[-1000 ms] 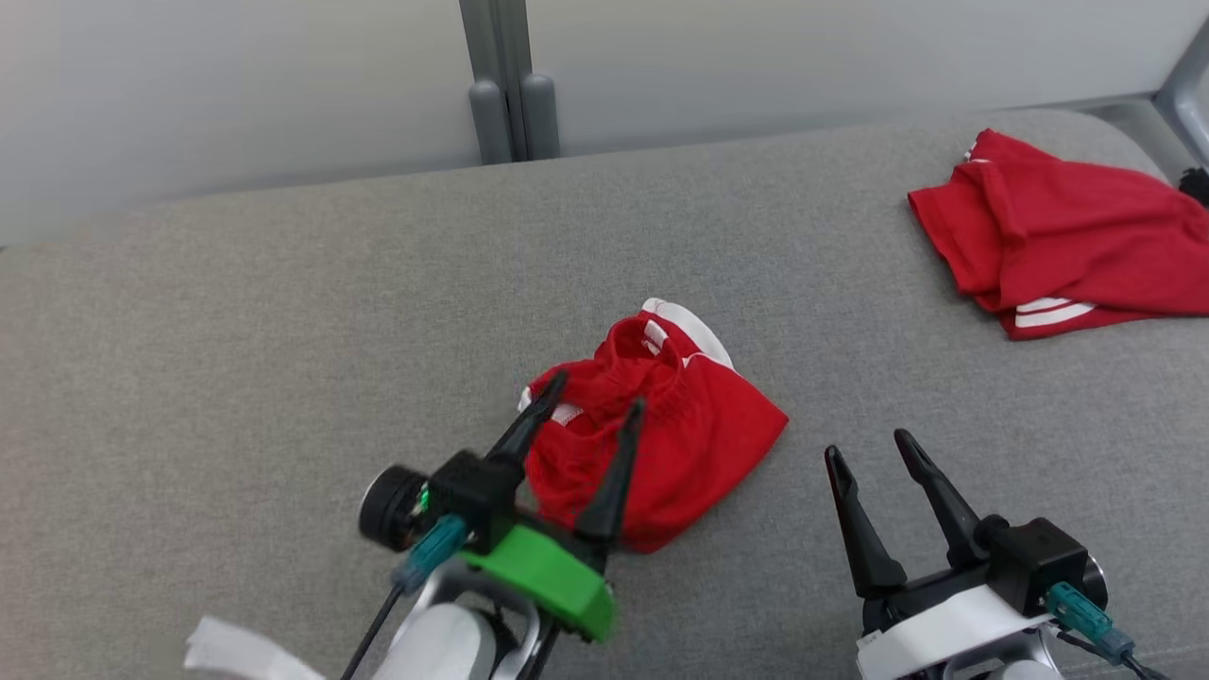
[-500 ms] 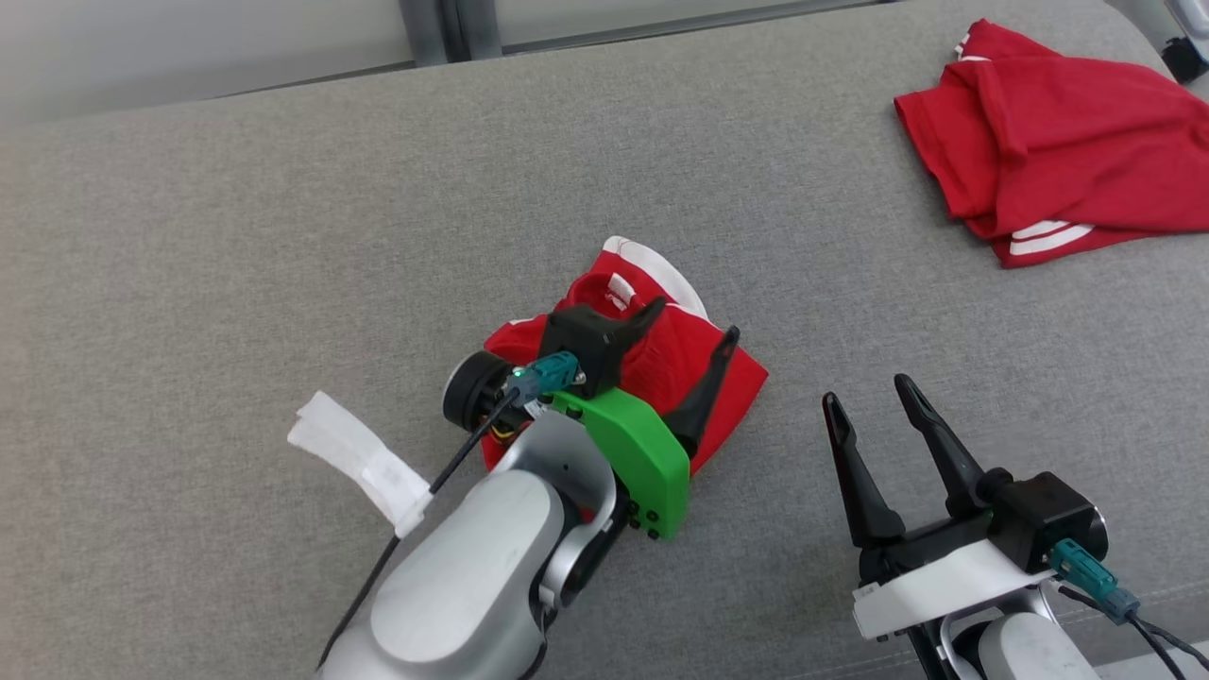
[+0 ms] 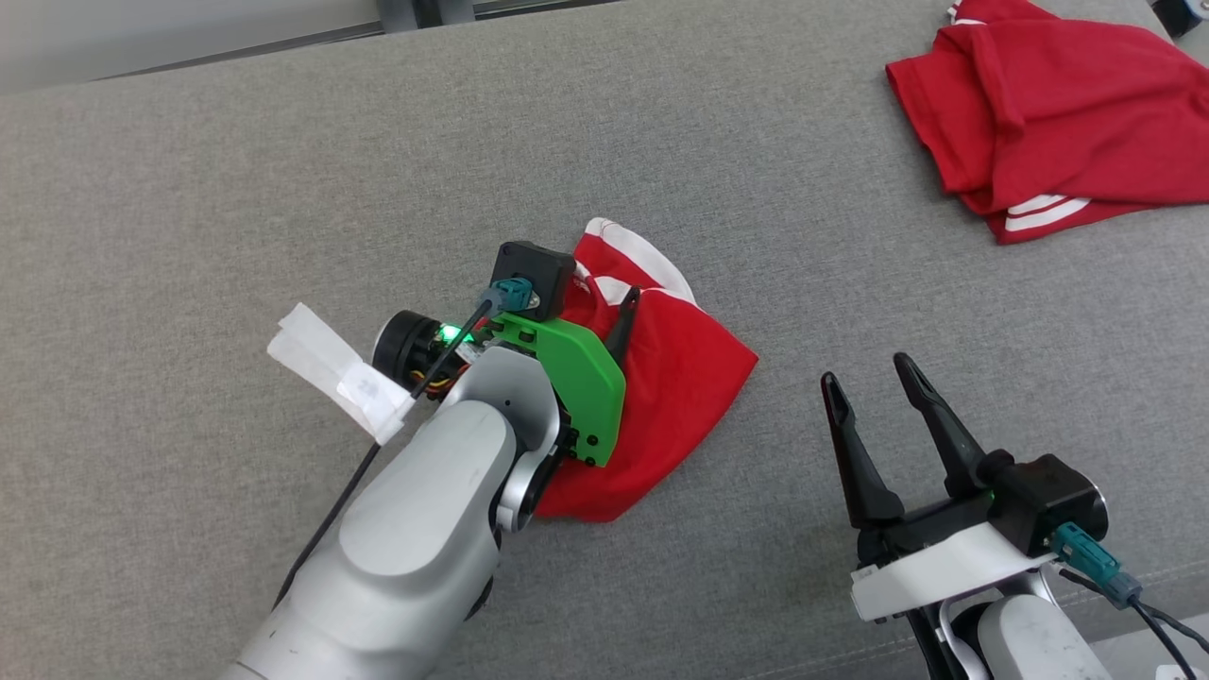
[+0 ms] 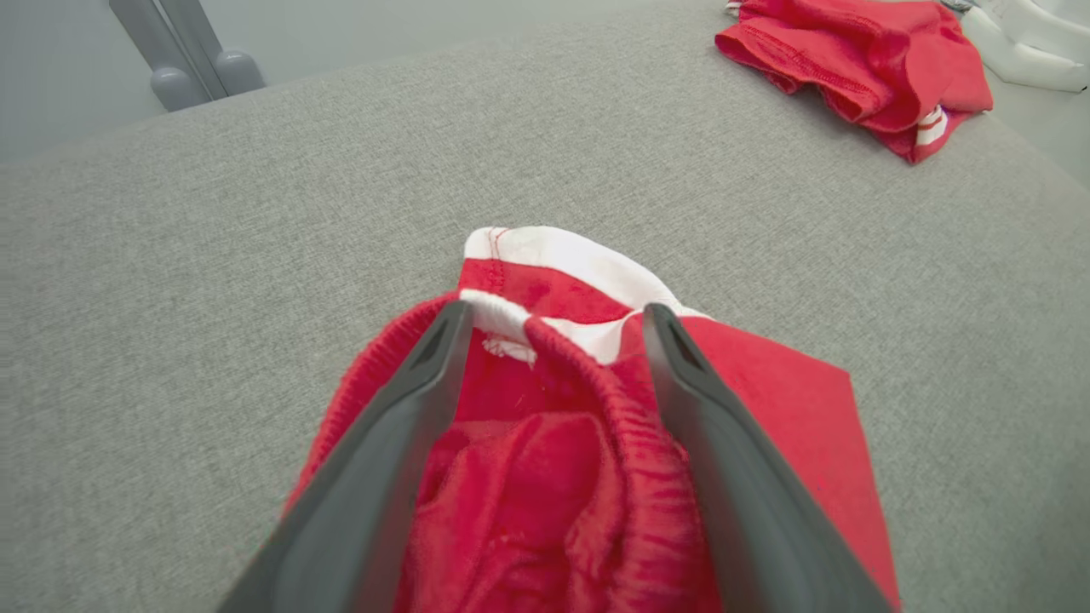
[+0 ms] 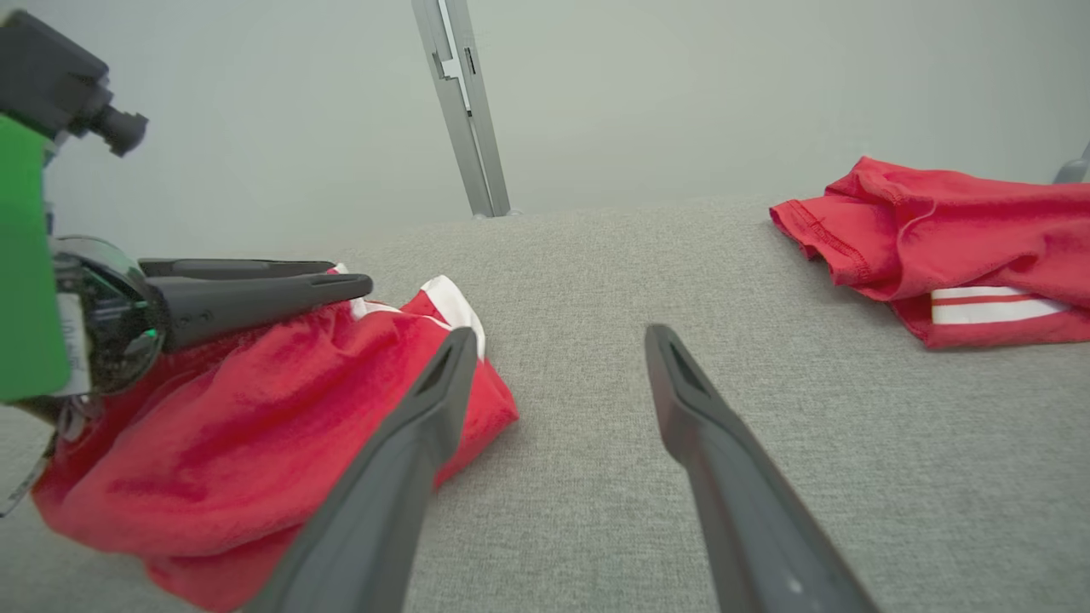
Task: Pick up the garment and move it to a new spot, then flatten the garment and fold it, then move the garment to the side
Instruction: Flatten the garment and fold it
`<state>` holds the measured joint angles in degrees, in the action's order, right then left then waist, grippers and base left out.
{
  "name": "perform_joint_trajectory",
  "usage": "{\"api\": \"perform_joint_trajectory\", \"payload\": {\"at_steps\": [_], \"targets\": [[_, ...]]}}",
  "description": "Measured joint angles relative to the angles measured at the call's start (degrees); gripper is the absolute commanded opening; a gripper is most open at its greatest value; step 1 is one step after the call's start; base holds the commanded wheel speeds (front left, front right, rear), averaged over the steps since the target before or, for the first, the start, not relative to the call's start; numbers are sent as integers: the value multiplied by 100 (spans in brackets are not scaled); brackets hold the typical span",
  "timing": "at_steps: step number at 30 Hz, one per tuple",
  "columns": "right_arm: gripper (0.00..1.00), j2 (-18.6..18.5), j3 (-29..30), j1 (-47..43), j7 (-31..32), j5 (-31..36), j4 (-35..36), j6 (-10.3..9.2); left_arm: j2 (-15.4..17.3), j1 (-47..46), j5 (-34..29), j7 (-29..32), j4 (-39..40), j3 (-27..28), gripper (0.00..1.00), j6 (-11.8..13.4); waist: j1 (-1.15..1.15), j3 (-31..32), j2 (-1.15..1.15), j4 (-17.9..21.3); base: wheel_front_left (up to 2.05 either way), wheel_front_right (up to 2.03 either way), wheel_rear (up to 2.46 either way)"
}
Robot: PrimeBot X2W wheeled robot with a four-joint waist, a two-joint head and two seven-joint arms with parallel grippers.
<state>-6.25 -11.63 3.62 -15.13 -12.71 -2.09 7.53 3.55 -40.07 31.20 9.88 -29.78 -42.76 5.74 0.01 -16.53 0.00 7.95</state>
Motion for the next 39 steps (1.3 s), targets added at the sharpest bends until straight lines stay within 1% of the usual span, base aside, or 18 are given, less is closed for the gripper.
{"api": "perform_joint_trajectory", "payload": {"at_steps": [5, 6, 7, 8, 9, 10, 11, 12, 13, 14, 15, 16, 21, 26, 30, 33, 36, 39], "targets": [[100, 16, 49, 12, 1, 0, 9, 0, 93, -5, 70, 153, -110, 16, 100, -16, 0, 8, 0, -29, 0, 0, 0], [100, 19, 53, 10, 1, 0, 8, 0, 108, -4, 108, 193, -130, 30, 98, -20, 0, 7, 0, -36, 0, 0, 0], [100, 23, 54, 10, 1, 0, 8, 0, 111, -4, 138, 230, -148, 47, 86, -24, 0, 1, 0, -38, 0, 0, 0], [100, 27, 51, 10, 1, 0, 4, 0, 109, -5, 197, 286, -181, 75, 78, -45, 0, -6, 0, -40, 0, 0, 0], [100, 31, 43, 10, 1, 0, 0, 0, 107, -7, 247, 345, -223, 105, 75, -53, 0, -15, 0, -40, 0, 0, 0], [100, 36, 33, 12, 1, -1, -2, 0, 103, -15, 304, 387, -265, 124, 75, -65, 0, -23, 0, -37, 0, 0, 0], [100, 44, 10, 16, 1, -1, -5, 0, 103, -42, 356, 419, -327, 148, 84, -68, 0, -32, 0, -31, 0, 0, 0], [100, 54, -23, 28, 1, -1, -9, 0, 105, -85, 372, 426, -401, 172, 90, -69, 0, -41, 0, -18, 0, 0, 0], [100, 63, -57, 47, 0, -2, -18, 0, 116, -136, 375, 427, -471, 189, 87, -79, 0, -48, 0, 0, 0, 0, 0], [100, 67, -78, 68, 1, -3, -26, 0, 125, -175, 376, 410, -525, 201, 62, -90, 0, -52, 0, 17, 0, 0, 0], [100, 75, -91, 88, 1, -10, -27, 0, 130, -217, 380, 361, -587, 219, 18, -109, 0, -57, 0, 38, 0, 0, 0], [100, 85, -86, 96, 1, -20, -25, 0, 130, -241, 407, 286, -623, 248, 0, -133, 0, -61, 0, 59, 0, 0, 0], [100, 68, -55, 90, 1, -37, -34, 0, 94, -414, 442, -287, -702, 316, 0, -357, 0, -33, 0, 124, 0, 0, 0], [100, 71, -78, 86, 1, -47, -62, 0, 20, -893, 383, -883, -668, 272, 0, -609, 0, 52, 0, 198, 0, 0, 0], [100, 67, -148, 84, 1, -60, -94, 0, -32, -1445, 166, -1580, -369, 164, 0, -791, 0, 163, 0, 246, 0, 0, 0], [100, 58, -168, 58, 1, -73, -104, 0, -51, -1629, 57, -1978, -89, 47, 0, -858, 0, 264, 0, 274, 0, 0, 0], [100, 60, -142, -6, 0, -105, -108, 0, -49, -1520, 33, -2107, 225, -99, 0, -928, 0, 364, 0, 292, 0, 0, 0], [100, 62, -35, -107, 1, -125, -73, 0, 96, -877, 44, -2092, 576, -342, 0, -972, -1, 425, 0, 273, 0, 0, 0]]}}
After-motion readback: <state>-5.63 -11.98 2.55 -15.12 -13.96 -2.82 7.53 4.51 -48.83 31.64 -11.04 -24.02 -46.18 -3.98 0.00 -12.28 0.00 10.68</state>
